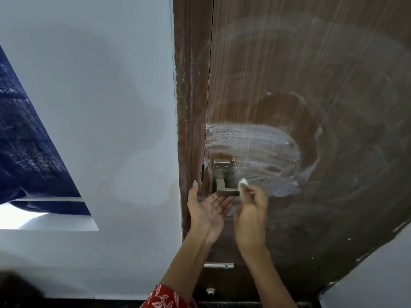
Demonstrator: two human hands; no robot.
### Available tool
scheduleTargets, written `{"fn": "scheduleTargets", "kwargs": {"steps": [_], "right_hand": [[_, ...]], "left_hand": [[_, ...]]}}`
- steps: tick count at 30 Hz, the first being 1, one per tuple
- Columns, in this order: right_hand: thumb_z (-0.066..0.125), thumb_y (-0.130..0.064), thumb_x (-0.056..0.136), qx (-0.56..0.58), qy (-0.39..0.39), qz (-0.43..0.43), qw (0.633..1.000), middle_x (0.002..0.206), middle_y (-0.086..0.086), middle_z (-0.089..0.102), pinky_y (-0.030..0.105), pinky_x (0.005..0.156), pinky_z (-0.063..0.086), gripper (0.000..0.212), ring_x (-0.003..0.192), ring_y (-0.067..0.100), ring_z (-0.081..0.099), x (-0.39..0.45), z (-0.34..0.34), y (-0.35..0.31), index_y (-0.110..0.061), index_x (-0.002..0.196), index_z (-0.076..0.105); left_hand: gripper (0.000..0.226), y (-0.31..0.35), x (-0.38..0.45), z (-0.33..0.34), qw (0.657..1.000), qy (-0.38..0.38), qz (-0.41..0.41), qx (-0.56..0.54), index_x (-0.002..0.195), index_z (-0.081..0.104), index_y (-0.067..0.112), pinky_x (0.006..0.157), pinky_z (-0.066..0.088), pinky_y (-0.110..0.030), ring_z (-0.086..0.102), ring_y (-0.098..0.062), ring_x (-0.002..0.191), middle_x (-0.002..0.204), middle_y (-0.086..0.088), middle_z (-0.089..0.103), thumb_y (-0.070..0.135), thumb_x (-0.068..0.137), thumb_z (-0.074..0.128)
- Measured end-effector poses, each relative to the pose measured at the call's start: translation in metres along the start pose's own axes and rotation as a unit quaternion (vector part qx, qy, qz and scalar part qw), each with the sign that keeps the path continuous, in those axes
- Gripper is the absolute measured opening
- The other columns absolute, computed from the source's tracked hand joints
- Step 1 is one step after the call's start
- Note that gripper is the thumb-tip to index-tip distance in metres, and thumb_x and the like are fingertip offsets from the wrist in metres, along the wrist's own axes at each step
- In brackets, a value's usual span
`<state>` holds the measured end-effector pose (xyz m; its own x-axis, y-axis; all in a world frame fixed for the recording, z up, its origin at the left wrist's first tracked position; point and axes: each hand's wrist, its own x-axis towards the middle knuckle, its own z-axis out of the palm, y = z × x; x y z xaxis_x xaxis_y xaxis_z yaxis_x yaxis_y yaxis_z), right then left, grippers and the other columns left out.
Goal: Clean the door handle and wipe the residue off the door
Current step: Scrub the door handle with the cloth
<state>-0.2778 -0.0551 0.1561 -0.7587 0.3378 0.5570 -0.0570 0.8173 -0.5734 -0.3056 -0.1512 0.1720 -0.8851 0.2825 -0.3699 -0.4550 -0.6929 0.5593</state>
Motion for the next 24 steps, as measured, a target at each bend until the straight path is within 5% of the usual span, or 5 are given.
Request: {"fn": "scheduleTargets", "kwargs": {"steps": [4,9,15,19,24], "right_hand": [[0.046,-0.045,0.089,-0.043,-0.050,-0.149,0.987,0.118,-0.001,0.053,0.034,0.085,0.051,0.028,0.105,0.017,0.056,-0.006,0.007,-0.002,-0.029,0.110,0.056],[0.059,0.012,0.078,0.006,0.038,-0.002,0.999,0.120,0.013,0.047,0.031,0.079,0.056,0.061,0.100,0.019,0.053,-0.004,-0.009,0.028,-0.012,0.133,0.049],[0.041,-0.030,0.094,0.021,0.011,-0.061,0.998,0.130,0.005,0.044,0.027,0.091,0.047,0.038,0.107,0.007,0.046,-0.011,0.015,-0.011,-0.024,0.132,0.048],[0.067,-0.003,0.080,-0.002,0.007,-0.089,0.996,0.122,0.010,0.054,0.022,0.086,0.050,0.051,0.101,0.013,0.053,-0.010,0.005,-0.006,-0.012,0.128,0.054],[0.059,0.007,0.082,0.055,0.126,0.035,0.990,0.113,0.014,0.053,0.015,0.080,0.049,0.036,0.094,0.018,0.057,-0.002,-0.008,0.018,-0.003,0.117,0.060]], "left_hand": [[0.083,-0.002,0.004,-0.004,1.000,-0.027,0.000,0.001,0.112,0.065,-0.001,0.093,0.046,-0.037,0.062,-0.028,0.098,0.098,-0.016,0.068,0.071,0.077,0.043],[0.067,-0.003,0.008,-0.010,1.000,-0.023,0.000,-0.012,0.099,0.060,0.002,0.087,0.048,-0.038,0.062,-0.034,0.108,0.096,-0.019,0.072,0.065,0.081,0.043],[0.082,-0.003,0.010,-0.012,0.999,-0.034,-0.004,0.023,0.116,0.063,0.000,0.099,0.040,-0.039,0.060,-0.029,0.102,0.106,-0.016,0.066,0.069,0.075,0.045],[0.081,-0.003,0.012,-0.013,0.999,-0.033,0.006,0.031,0.112,0.065,0.002,0.094,0.042,-0.038,0.062,-0.027,0.097,0.101,-0.014,0.069,0.069,0.072,0.046],[0.070,-0.003,0.007,-0.010,0.998,0.010,0.011,0.060,0.115,0.058,0.006,0.084,0.046,-0.037,0.065,-0.030,0.103,0.111,-0.015,0.069,0.063,0.077,0.042]]}}
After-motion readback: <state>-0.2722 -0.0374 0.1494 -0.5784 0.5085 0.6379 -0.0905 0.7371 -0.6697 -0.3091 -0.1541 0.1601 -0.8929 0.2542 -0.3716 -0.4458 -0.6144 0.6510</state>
